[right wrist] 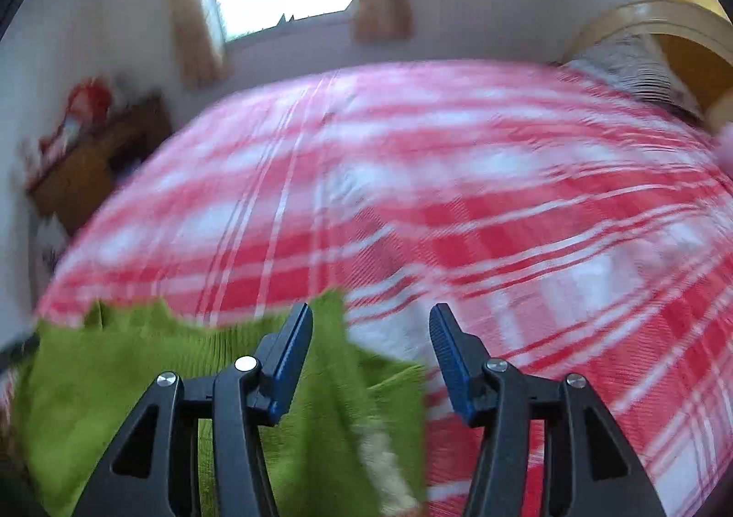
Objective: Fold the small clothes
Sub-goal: 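Release the hem with both grippers and smooth the folded sweater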
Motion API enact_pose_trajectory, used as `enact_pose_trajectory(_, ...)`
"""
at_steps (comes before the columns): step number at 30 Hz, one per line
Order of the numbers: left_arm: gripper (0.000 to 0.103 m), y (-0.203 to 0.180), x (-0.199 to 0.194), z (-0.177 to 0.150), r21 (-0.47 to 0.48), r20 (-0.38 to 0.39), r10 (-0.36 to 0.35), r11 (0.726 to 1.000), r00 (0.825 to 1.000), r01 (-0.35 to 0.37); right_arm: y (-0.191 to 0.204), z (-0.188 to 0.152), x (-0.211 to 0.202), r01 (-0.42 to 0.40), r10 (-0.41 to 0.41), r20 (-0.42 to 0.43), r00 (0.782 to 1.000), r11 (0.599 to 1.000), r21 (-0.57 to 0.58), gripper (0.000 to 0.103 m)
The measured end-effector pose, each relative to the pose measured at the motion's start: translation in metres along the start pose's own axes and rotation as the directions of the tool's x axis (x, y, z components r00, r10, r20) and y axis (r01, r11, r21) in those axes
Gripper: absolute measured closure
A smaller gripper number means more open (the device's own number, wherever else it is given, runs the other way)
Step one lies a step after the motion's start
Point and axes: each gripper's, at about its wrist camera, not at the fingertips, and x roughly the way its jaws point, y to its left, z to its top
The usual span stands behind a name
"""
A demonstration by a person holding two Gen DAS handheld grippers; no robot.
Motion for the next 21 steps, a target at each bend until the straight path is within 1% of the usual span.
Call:
enact_pose_trajectory(1,0.036,0.001,-0.011,-0.004,0.006,0.006,-0.002,1.000,1.000,0.002,-0.002,0.000,-0.016,0.036,-0.037,0.055,0.998,0.999,0.008,0.049)
enact_pose_trajectory(2,0.034,0.001,-0.021,-0.009,0.009,0.019,-0.001,1.000,1.000,0.000,-0.002,-0.001,-0.038,0.078,-0.078,0.119,0.990,0.997,0.002,0.049)
enact_pose_trajectory(3,0.033,0.001,-0.032,-0.015,0.012,0.037,-0.001,1.000,0.999,0.001,0.004,-0.006,-0.060,0.099,-0.092,0.169,0.981,0.995,-0.030,0.049)
enact_pose_trajectory(4,0.033,-0.001,-0.042,-0.022,0.020,0.053,-0.010,1.000,0.999,0.009,0.010,-0.011,-0.074,0.085,-0.071,0.185,0.980,0.994,-0.067,0.049)
enact_pose_trajectory(5,0.033,-0.003,-0.050,-0.027,0.030,0.059,-0.019,0.999,0.998,0.017,0.019,-0.019,-0.087,0.037,-0.016,0.176,0.984,0.993,-0.116,0.049)
enact_pose_trajectory(6,0.033,-0.008,-0.059,-0.037,0.042,0.064,-0.027,0.999,0.998,0.025,0.030,-0.029,-0.097,-0.024,0.046,0.140,0.989,0.987,-0.160,0.049)
enact_pose_trajectory(8,0.033,-0.015,-0.070,-0.050,0.053,0.068,-0.044,0.998,0.997,0.040,0.046,-0.049,-0.112,-0.086,0.108,0.093,0.990,0.973,-0.213,0.049)
enact_pose_trajectory(10,0.033,-0.024,-0.080,-0.068,0.065,0.073,-0.031,0.998,0.997,0.026,0.059,-0.068,-0.124,-0.147,0.163,0.044,0.986,0.956,-0.255,0.060)
enact_pose_trajectory(11,0.033,-0.026,-0.084,-0.074,0.073,0.075,-0.026,0.997,0.997,0.021,0.063,-0.078,-0.128,-0.165,0.175,0.015,0.984,0.949,-0.270,0.071)
enact_pose_trajectory(12,0.033,-0.030,-0.085,-0.081,0.087,0.073,-0.024,0.996,0.997,0.017,0.067,-0.087,-0.129,-0.169,0.173,-0.010,0.985,0.944,-0.283,0.073)
enact_pose_trajectory(14,0.033,-0.035,-0.086,-0.092,0.111,0.065,-0.011,0.994,0.998,0.004,0.073,-0.104,-0.129,-0.189,0.181,-0.055,0.982,0.934,-0.303,0.074)
enact_pose_trajectory(16,0.033,-0.040,-0.084,-0.101,0.143,0.058,0.019,0.989,0.998,-0.027,0.068,-0.117,-0.127,-0.193,0.175,-0.086,0.981,0.932,-0.308,0.074)
enact_pose_trajectory(17,0.033,-0.041,-0.080,-0.105,0.152,0.047,0.031,0.988,0.998,-0.038,0.066,-0.124,-0.123,-0.198,0.170,-0.116,0.979,0.932,-0.305,0.074)
enact_pose_trajectory(19,0.033,-0.040,-0.073,-0.111,0.152,0.018,0.049,0.987,0.999,-0.052,0.059,-0.131,-0.112,-0.202,0.160,-0.165,0.973,0.939,-0.279,0.074)
enact_pose_trajectory(20,0.033,-0.039,-0.071,-0.115,0.151,0.005,0.057,0.987,0.998,-0.057,0.053,-0.134,-0.109,-0.205,0.162,-0.178,0.971,0.943,-0.263,0.074)
enact_pose_trajectory(21,0.033,-0.038,-0.068,-0.118,0.149,-0.009,0.060,0.987,0.998,-0.058,0.049,-0.137,-0.112,-0.212,0.171,-0.174,0.970,0.944,-0.253,0.074)
